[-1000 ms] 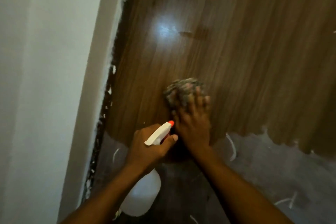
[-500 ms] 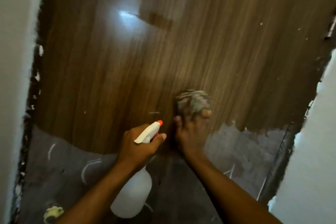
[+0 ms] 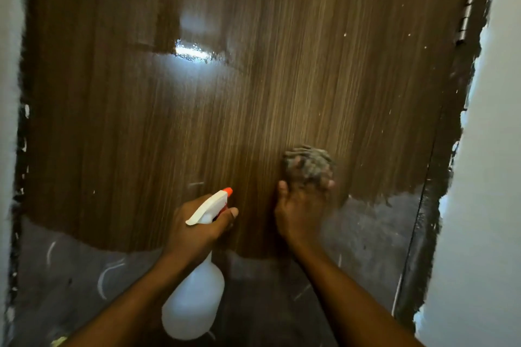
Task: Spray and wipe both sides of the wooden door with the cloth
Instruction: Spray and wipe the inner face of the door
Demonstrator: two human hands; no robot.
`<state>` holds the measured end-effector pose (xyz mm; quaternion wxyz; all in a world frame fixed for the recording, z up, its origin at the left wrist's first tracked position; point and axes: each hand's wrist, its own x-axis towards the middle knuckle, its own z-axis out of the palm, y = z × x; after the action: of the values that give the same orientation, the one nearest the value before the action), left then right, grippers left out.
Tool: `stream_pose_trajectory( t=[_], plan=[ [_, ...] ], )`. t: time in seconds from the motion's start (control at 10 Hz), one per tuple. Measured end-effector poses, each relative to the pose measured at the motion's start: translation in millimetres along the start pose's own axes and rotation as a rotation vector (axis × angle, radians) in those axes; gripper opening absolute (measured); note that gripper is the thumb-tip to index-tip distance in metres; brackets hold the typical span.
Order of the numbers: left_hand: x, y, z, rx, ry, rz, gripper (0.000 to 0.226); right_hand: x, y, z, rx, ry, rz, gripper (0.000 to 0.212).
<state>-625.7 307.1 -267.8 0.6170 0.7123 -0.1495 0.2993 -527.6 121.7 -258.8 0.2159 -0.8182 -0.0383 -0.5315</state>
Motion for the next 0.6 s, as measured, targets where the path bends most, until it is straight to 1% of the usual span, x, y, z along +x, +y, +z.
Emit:
stream_pose_trajectory(
  t=[0.1, 0.2, 0.3, 0.4, 0.5, 0.6],
  plan=[
    [0, 7, -3, 0.034, 0.049, 0.005, 0.033, -23, -47, 27, 0.096, -0.060, -0.447, 0.049],
    [-3, 4, -3, 0.126, 0.118, 0.011, 0.043, -52, -86, 18, 0.862, -0.520, 0.004, 0.048],
    [-10, 7, 5, 0.225, 0.125, -0.003, 0.051, -84, -94, 22, 1.707, -1.017, 0.643, 0.076],
    [-18, 14, 13, 0.215, 0.086, -0.007, 0.055, -66, -84, 7, 1.112, -0.794, 0.345, 0.058],
    [-16, 14, 13, 0.118, 0.031, -0.028, 0.044, -32, -41, 5, 0.378, -0.221, -0.531, 0.048],
    [-14, 13, 16, 0.100, -0.022, -0.022, 0.030, 1, 17, 18, -0.018, 0.051, -0.539, 0.056]
  ],
)
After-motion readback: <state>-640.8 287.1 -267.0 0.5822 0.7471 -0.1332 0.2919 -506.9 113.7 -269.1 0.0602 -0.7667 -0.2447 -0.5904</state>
